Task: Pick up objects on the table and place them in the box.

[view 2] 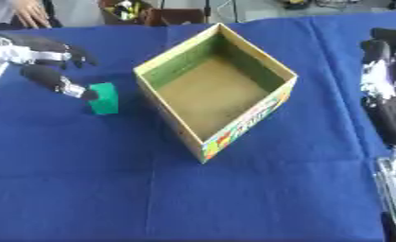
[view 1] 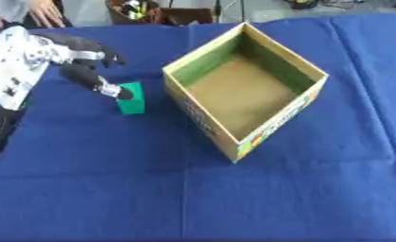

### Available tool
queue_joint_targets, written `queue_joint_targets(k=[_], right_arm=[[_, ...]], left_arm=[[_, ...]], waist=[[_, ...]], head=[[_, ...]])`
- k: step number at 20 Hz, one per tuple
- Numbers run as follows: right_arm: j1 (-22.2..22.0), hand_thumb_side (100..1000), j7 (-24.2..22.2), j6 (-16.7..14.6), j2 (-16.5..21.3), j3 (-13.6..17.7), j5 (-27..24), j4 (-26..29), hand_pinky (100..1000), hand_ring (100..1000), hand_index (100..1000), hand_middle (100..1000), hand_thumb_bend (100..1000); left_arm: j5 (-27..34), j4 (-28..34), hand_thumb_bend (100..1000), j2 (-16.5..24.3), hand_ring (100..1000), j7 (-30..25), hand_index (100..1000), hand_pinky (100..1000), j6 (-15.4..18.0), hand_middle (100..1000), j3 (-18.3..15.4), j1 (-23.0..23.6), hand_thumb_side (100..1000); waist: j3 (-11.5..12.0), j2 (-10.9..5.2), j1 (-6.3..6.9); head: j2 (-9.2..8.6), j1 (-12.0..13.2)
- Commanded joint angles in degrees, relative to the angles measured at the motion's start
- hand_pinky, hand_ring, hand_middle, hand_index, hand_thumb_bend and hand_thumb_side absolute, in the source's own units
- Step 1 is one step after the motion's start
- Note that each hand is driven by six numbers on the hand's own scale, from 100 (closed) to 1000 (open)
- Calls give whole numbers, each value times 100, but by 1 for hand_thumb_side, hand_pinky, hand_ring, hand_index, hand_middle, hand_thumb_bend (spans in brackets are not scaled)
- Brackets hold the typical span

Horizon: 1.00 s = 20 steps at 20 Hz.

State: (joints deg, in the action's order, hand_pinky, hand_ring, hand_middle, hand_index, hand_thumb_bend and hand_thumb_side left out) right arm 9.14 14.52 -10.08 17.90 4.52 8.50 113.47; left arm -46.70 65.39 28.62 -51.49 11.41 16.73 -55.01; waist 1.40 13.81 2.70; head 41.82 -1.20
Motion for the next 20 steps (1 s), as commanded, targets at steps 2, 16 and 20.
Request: queue_joint_targets(k=[2, 16, 20], right_arm=[[77, 597, -54, 0, 38, -19, -23, 112, 773, 729, 739, 589, 100], [148, 600, -151, 23, -48, -69, -9, 112, 775, 726, 729, 583, 100], [171, 602, -180, 24, -76, -87, 4, 112, 775, 726, 728, 581, 100]], left_arm=[[-410, -161, 662, 46, 911, -48, 1000, 821, 269, 971, -18, -194, 853], [-1183, -726, 678, -152, 902, 787, 1000, 803, 818, 992, -240, -337, 825], [-1488, -902, 677, -194, 901, 927, 1000, 806, 838, 986, -307, -362, 825]], waist=[[-23, -69, -2], [-126, 101, 28], [-158, 159, 30]], head=[[48, 34], [-17, 104], [-45, 110]])
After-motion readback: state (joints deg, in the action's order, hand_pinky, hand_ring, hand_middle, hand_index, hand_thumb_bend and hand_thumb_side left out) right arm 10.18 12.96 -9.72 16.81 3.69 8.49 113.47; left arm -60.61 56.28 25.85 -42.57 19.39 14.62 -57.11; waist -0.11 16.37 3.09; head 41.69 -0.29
